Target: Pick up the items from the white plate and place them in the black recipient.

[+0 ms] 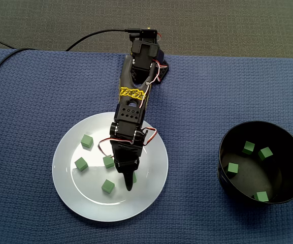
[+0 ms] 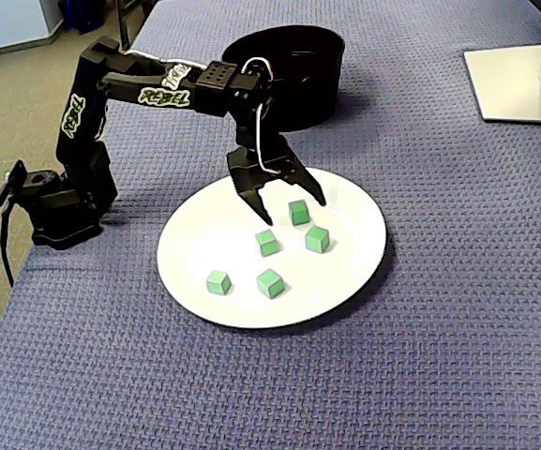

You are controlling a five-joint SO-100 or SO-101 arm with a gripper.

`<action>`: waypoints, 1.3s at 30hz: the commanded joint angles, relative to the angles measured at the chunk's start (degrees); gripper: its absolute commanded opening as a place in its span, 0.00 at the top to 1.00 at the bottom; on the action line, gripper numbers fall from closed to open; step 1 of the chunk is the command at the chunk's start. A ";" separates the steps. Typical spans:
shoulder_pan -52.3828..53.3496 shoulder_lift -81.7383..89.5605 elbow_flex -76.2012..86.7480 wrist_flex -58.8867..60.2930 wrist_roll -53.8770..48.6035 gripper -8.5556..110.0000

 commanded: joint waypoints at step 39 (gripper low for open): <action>-1.85 3.25 2.11 1.58 20.30 0.72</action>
